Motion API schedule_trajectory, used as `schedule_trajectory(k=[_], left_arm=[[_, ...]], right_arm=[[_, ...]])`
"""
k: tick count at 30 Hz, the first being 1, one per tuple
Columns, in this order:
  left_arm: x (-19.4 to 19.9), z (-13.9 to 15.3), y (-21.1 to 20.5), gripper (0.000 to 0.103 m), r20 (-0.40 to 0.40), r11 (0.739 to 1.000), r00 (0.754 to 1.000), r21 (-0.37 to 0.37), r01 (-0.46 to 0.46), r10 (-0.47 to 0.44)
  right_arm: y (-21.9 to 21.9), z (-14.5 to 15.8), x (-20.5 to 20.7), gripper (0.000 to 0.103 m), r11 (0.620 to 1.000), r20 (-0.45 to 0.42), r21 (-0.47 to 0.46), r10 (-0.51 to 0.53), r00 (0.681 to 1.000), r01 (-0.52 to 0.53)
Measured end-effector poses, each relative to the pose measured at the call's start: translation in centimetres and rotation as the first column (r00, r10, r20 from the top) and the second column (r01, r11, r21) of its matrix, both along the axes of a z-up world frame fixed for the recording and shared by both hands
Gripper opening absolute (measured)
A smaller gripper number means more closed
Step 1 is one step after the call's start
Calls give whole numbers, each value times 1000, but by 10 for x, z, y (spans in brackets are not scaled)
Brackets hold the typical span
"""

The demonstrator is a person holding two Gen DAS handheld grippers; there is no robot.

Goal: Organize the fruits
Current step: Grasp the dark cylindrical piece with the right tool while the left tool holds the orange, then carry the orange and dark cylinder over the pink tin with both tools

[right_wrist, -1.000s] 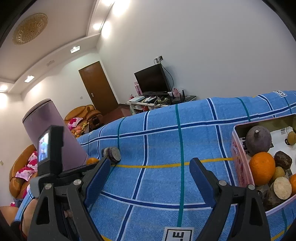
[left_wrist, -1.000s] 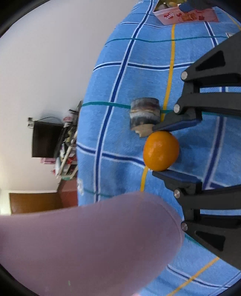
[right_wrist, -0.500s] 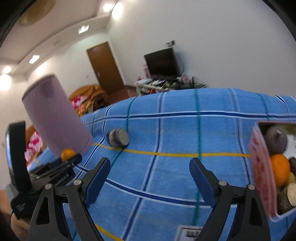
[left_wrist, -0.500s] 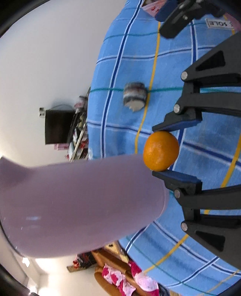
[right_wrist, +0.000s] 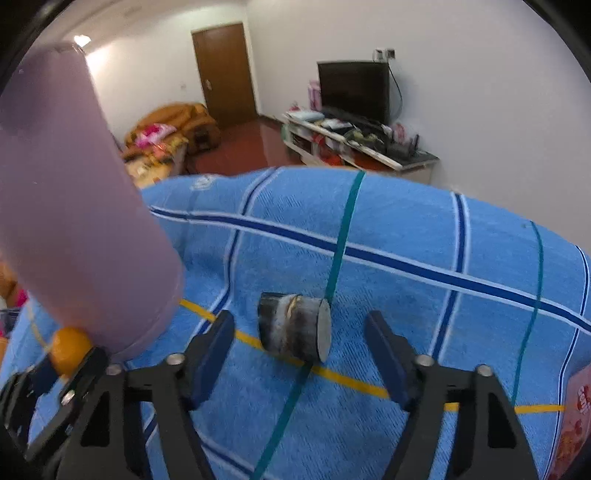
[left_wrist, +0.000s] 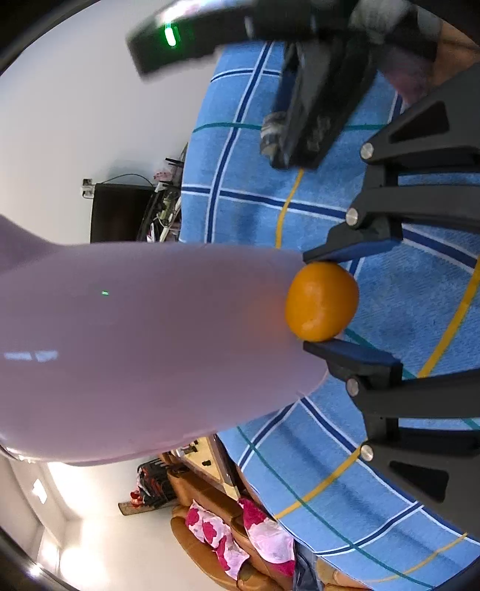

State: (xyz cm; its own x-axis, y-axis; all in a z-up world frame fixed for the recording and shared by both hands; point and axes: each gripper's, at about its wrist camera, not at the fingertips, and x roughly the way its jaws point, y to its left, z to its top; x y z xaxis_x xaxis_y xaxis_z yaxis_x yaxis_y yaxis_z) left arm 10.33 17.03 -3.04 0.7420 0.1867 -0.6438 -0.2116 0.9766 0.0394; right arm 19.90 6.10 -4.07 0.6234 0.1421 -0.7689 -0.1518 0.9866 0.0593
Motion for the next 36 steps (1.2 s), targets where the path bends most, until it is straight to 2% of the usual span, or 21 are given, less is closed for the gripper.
schedule_trajectory(k=[1, 2, 4, 8, 13, 18, 24, 29, 36], left_arm=[[0, 0, 0, 42, -1, 1000, 1000, -6, 5, -5], [-1, 0, -2, 42, -2, 1000, 1000, -10, 11, -11], [0, 1, -5, 42, -2, 1000, 1000, -10, 20, -20], [-4, 4, -10, 42, 11, 999, 999, -10, 39, -39], [-11, 10, -21, 42, 62, 998, 996, -3, 68, -67], [-24, 17, -44, 42, 147, 991, 981, 66, 116, -125], [-38, 21, -64, 42, 195, 981, 962, 81, 178, -190], [-51, 26, -71, 42, 245, 976, 946, 109, 189, -211], [-57, 29, -72, 42, 254, 977, 945, 98, 188, -207]], right_arm=[[3, -4, 3, 51, 1000, -15, -15, 0, 1000, 0], [5, -7, 4, 45, 999, -25, -41, -7, 1000, 6], [7, -7, 1, 45, 998, -4, -65, -5, 1000, 4], [-1, 0, -14, 45, 998, 34, -58, -4, 999, 6], [-29, 21, -63, 45, 997, 174, -56, -33, 984, 43], [-63, 37, -118, 45, 993, 293, -21, -103, 951, 114], [-81, 55, -168, 45, 986, 413, -11, -145, 899, 164], [-81, 59, -186, 45, 984, 471, -14, -148, 870, 175], [-82, 61, -200, 45, 986, 484, -15, -140, 864, 168]])
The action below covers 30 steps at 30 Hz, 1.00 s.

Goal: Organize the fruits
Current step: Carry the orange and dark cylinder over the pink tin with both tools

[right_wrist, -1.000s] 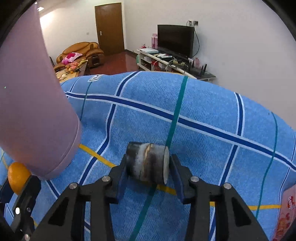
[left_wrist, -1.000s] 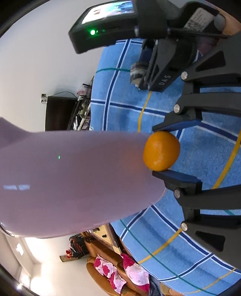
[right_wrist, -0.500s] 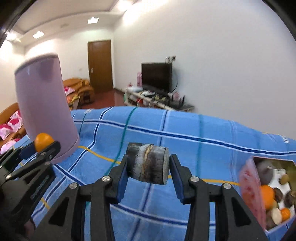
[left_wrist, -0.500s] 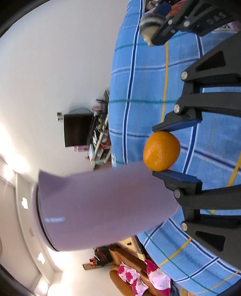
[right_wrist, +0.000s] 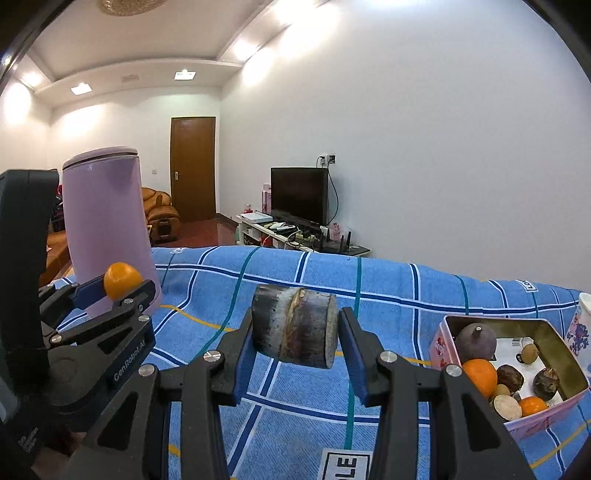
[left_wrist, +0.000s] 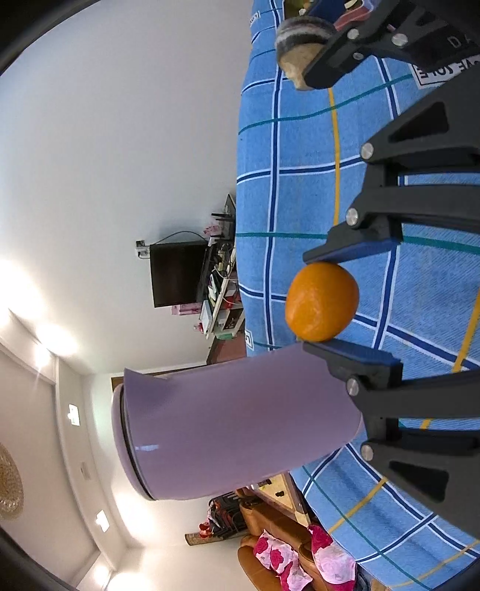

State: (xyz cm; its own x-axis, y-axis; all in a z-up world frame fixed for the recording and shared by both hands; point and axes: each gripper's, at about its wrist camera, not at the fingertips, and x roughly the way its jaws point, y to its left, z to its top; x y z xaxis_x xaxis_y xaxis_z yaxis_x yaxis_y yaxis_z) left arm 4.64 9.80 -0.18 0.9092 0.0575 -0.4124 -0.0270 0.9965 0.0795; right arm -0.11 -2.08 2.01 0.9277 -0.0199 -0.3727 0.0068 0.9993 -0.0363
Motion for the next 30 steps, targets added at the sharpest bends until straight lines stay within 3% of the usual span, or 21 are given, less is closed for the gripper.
schedule_trajectory(k=[30], left_arm=[[-26, 4, -9, 42, 23, 1000, 1000, -19, -1, 1]], right_arm=[[2, -1, -18, 45, 1000, -4, -19, 20, 1000, -20]])
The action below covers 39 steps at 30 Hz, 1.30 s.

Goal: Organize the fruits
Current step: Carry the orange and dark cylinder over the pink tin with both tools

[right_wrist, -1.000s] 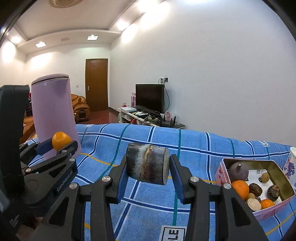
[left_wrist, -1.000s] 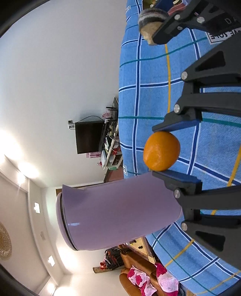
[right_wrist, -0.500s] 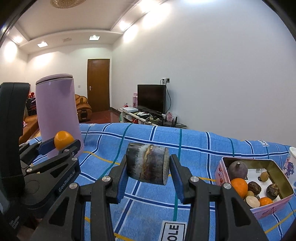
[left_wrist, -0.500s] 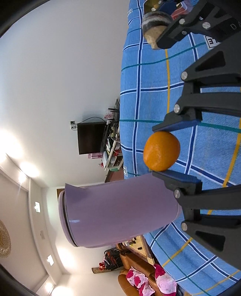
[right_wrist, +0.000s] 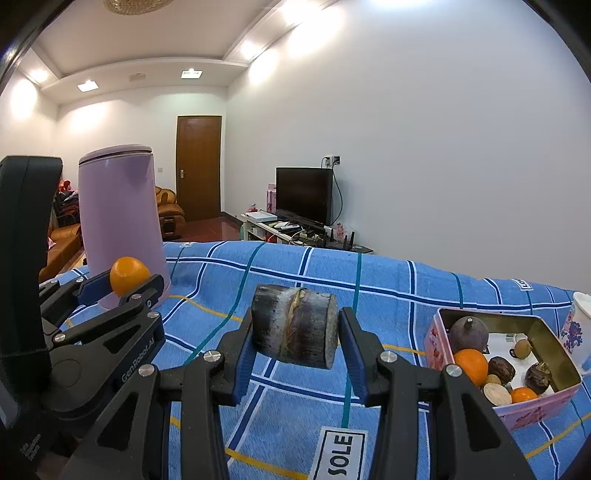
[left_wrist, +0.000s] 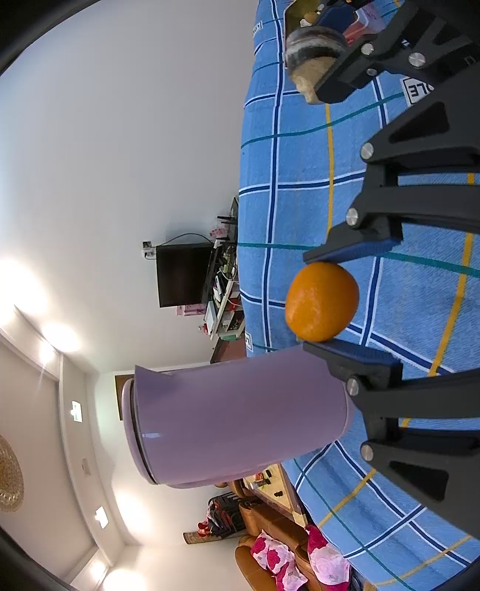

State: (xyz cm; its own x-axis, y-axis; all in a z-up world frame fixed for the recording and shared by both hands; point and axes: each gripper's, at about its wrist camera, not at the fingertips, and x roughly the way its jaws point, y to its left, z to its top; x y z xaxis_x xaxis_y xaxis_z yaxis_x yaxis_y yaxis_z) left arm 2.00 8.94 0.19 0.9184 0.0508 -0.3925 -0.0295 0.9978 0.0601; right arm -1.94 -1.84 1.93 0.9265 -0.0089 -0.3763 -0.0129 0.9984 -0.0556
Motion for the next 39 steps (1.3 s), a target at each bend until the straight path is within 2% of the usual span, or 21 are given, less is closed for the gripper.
schedule_trajectory(k=[20, 39], left_arm=[[-12, -1, -3, 42, -8, 1000, 1000, -12, -8, 8], [-24, -1, -17, 42, -13, 1000, 1000, 8, 5, -5]], right_arm=[[-6, 0, -11, 45, 1000, -2, -11, 9, 1000, -9], [-17, 1, -20, 45, 1000, -13, -13, 8, 1000, -8]])
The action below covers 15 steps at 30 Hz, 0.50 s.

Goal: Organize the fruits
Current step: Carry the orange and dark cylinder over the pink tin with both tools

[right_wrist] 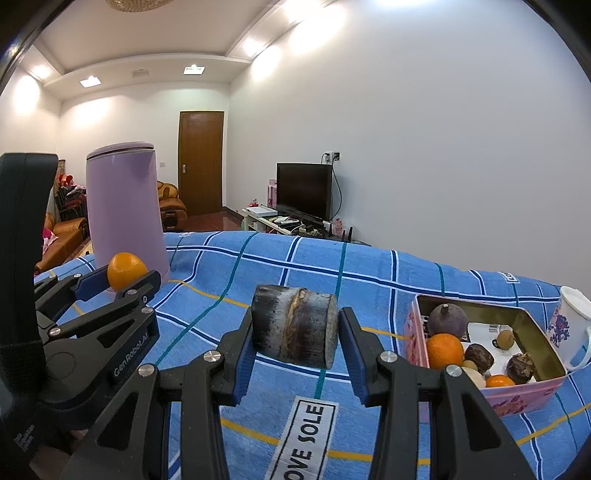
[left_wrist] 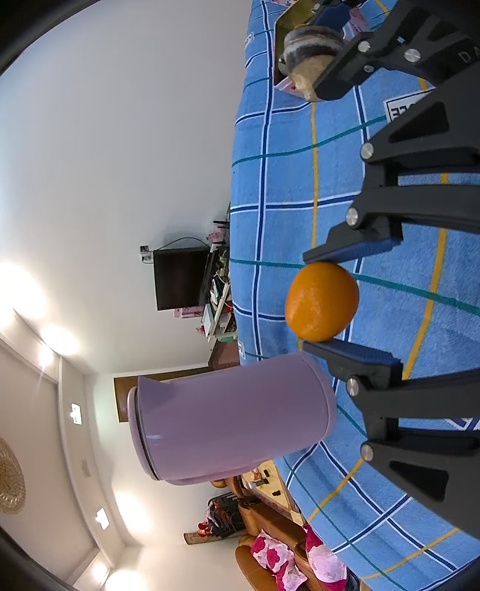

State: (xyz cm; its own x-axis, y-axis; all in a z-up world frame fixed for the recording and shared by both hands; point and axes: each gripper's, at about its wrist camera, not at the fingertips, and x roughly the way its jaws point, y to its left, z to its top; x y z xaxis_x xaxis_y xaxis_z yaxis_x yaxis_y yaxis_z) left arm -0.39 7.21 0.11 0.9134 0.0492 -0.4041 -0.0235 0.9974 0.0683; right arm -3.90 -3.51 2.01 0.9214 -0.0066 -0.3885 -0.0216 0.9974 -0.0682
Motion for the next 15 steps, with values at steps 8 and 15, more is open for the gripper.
schedule_trajectory(k=[8, 15], left_arm=[[-6, 0, -12, 42, -5, 1000, 1000, 16, 24, -24], [-13, -1, -29, 42, -11, 998, 998, 16, 64, -63]], right_arm=[[-9, 1, -6, 45, 1000, -8, -3, 3, 1000, -3], [-22, 2, -14, 45, 1000, -13, -9, -2, 1000, 2]])
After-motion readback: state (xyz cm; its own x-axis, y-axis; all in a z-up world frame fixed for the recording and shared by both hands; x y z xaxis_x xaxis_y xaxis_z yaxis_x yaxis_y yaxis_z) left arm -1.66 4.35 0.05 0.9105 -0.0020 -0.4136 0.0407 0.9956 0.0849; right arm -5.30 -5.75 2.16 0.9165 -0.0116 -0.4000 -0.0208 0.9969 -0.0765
